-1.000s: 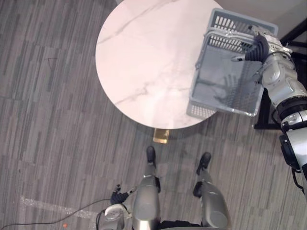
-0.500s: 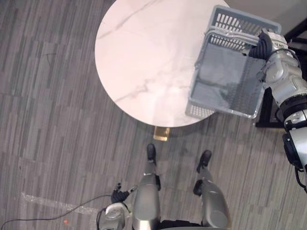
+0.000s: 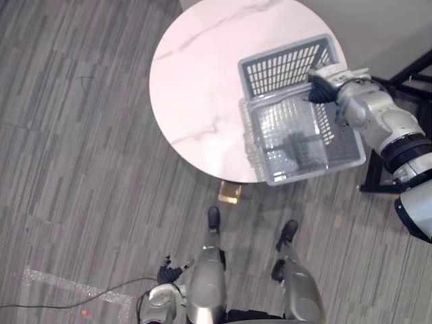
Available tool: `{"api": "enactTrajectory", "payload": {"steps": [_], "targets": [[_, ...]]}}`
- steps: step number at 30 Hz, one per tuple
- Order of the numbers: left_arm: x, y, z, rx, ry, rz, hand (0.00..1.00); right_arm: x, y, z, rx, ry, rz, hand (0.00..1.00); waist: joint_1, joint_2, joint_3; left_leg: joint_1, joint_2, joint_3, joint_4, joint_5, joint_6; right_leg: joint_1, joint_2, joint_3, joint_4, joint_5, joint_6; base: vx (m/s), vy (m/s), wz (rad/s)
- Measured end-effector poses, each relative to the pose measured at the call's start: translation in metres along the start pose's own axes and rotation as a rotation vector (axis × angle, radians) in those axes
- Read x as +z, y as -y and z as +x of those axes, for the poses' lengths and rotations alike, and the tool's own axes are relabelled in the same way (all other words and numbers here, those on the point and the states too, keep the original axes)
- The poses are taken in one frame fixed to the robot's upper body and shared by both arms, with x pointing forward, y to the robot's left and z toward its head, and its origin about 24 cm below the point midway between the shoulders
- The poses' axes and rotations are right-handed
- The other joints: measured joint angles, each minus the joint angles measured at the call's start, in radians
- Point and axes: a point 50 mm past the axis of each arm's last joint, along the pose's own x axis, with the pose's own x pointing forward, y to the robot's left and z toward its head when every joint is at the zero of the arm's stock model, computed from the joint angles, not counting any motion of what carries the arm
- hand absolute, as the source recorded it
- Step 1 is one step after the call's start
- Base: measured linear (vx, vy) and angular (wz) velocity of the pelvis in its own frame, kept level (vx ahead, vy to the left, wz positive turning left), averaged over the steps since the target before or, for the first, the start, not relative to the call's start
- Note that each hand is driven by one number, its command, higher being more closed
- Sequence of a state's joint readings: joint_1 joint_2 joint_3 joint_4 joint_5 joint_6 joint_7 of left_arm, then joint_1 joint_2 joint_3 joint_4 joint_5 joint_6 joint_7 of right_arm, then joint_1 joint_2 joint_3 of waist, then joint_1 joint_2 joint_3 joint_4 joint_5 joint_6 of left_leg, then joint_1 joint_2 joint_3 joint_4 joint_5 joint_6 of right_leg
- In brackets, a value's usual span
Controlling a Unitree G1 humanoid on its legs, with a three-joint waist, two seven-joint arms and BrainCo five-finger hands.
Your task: Pick vegetable in the basket
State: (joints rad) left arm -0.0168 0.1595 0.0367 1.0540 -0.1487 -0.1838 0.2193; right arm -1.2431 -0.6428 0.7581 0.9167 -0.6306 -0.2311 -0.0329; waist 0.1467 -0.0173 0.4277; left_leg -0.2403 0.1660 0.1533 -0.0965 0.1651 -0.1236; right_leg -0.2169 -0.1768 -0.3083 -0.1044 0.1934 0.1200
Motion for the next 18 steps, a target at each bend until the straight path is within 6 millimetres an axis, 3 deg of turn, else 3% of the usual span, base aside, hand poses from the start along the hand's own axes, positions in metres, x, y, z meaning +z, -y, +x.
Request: {"api": "enactTrajectory", "payload": {"steps": [6, 10, 14, 18], "targets": [[-0.004, -0.002, 0.000, 0.006, -0.028, 0.015, 0.00, 0.039, -0.056, -0.009, 0.169, 0.138, 0.014, 1.00, 0.000, -0.007, -0.076, 0.048, 0.004, 0.026, 0.000, -0.006, -0.003, 0.032, 0.002, 0.024, -0.001, 0.000, 0.000, 0.02, -0.004, -0.11], [-0.007, -0.003, 0.000, 0.011, -0.035, 0.038, 0.00, 0.069, -0.095, -0.030, 0.264, 0.265, 0.072, 1.00, -0.009, -0.031, -0.134, 0.081, 0.007, 0.056, 0.000, -0.016, -0.008, 0.041, 0.005, 0.047, -0.002, -0.001, 0.001, 0.00, -0.003, -0.19], [-0.016, -0.010, -0.003, 0.028, -0.065, 0.060, 0.00, 0.084, -0.106, -0.045, 0.289, 0.334, 0.141, 1.00, -0.041, -0.050, -0.190, 0.090, 0.009, 0.058, -0.002, -0.021, -0.013, 0.049, 0.005, 0.050, -0.002, -0.003, 0.003, 0.00, -0.001, -0.04], [-0.023, -0.015, -0.006, 0.035, -0.085, 0.083, 0.00, 0.084, -0.107, -0.063, 0.297, 0.373, 0.216, 1.00, -0.060, -0.067, -0.231, 0.116, 0.009, 0.061, -0.005, -0.025, -0.015, 0.072, 0.005, 0.061, -0.002, -0.005, 0.005, 0.00, 0.000, -0.02]]}}
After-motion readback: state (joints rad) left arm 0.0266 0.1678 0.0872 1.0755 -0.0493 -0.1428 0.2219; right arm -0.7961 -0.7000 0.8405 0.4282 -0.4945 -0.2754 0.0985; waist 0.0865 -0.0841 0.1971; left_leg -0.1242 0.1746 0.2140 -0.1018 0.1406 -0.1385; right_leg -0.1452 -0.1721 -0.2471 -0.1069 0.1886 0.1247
